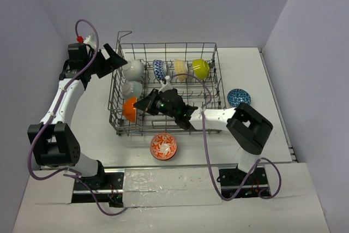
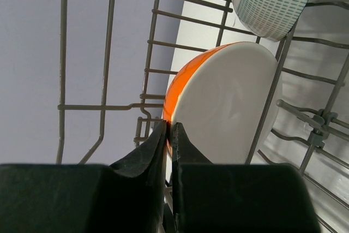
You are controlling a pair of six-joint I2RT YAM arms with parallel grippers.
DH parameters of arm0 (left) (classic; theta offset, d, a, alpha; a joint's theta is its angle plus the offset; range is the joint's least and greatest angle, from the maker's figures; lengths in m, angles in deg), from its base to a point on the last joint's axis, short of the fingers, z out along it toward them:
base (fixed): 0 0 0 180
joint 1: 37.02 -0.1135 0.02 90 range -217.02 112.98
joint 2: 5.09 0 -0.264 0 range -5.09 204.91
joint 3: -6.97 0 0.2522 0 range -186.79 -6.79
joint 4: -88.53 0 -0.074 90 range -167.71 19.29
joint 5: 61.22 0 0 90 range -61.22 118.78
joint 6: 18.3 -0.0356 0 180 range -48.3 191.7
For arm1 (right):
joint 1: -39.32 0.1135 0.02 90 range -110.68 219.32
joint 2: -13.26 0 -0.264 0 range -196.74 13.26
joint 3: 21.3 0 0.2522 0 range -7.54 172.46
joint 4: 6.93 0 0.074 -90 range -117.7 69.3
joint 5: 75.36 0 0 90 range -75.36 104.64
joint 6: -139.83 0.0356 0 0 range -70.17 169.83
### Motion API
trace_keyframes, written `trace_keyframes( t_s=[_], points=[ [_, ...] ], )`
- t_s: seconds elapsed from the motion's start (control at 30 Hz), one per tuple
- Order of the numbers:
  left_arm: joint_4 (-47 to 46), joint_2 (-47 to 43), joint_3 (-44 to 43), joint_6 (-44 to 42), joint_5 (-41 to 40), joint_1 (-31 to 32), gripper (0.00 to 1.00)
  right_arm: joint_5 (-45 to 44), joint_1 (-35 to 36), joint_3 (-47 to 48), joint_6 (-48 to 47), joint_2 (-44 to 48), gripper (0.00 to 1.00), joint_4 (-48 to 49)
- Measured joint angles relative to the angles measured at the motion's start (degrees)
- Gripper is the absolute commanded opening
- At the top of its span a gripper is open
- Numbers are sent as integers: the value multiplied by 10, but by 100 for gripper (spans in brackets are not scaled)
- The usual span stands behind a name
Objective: Load the bowls into the dish rack
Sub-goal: Turn the bowl upside down over the dish rack.
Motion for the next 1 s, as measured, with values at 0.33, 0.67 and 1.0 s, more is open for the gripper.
trace_keyframes(
  t_s=[0.33,0.67,1.0],
  points=[
    [0,0,0,0,1,0,99,-9,0,-8,-11,18,7,-28],
    [0,0,0,0,1,2,99,-20,0,-8,-33,24,23,-59],
    [0,0,0,0,1,2,99,-32,-8,-17,-54,24,26,-115]
  ],
)
